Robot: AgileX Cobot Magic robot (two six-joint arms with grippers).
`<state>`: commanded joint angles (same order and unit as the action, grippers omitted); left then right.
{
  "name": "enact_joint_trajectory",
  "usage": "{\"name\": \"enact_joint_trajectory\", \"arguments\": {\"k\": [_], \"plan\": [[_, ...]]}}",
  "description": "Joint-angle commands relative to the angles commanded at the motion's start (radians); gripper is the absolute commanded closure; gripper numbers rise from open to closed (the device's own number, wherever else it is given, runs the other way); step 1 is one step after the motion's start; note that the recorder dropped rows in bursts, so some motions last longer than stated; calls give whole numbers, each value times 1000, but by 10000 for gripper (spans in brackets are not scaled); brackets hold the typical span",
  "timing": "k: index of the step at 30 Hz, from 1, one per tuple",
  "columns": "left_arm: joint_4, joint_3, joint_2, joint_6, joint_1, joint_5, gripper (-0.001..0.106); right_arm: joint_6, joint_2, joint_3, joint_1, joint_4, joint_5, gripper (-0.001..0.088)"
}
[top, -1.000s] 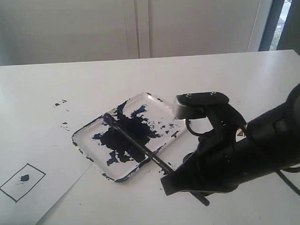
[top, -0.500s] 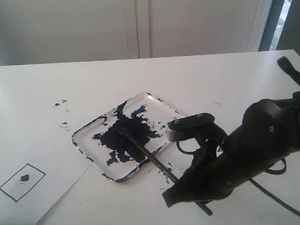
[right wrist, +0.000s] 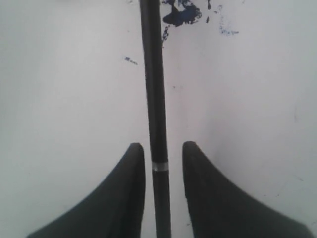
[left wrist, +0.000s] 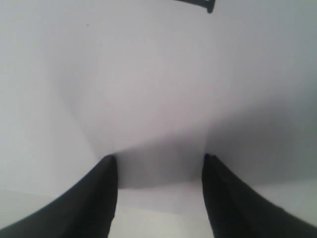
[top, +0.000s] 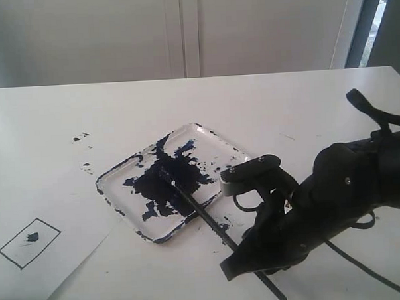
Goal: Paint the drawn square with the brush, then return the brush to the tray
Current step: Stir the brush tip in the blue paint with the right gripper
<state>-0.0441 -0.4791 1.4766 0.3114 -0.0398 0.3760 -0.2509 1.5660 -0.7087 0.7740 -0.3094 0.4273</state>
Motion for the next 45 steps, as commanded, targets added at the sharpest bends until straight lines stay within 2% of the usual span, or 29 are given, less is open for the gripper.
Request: {"name": "enact_joint_trajectory", "arguments": {"k": [8,12,14,16,17,18,21,26,45], "plan": [[0,0,0,0,0,0,490,-70,0,0,0,2,0,589],[0,0,0,0,0,0,490,-115,-31,0,0,9,-93,579],[0,0,0,0,0,0,490,-113,-57,0,0,7,-92,585],[0,0,0,0,0,0,490,-113,-68,0,0,6,4,683],[0,0,0,0,0,0,490,-113,-68,0,0,3,28,797],[0,0,0,0,0,0,490,-113,-68,0,0,-12,24,869],[0,0,0,0,0,0,490,-115,-68,0,0,-17,48,868],[0,0,0,2,0,0,490,-210,-66,0,0,-146,70,868],[0,0,0,2,0,-5,490,-214,33,0,0,-146,36,868]]}}
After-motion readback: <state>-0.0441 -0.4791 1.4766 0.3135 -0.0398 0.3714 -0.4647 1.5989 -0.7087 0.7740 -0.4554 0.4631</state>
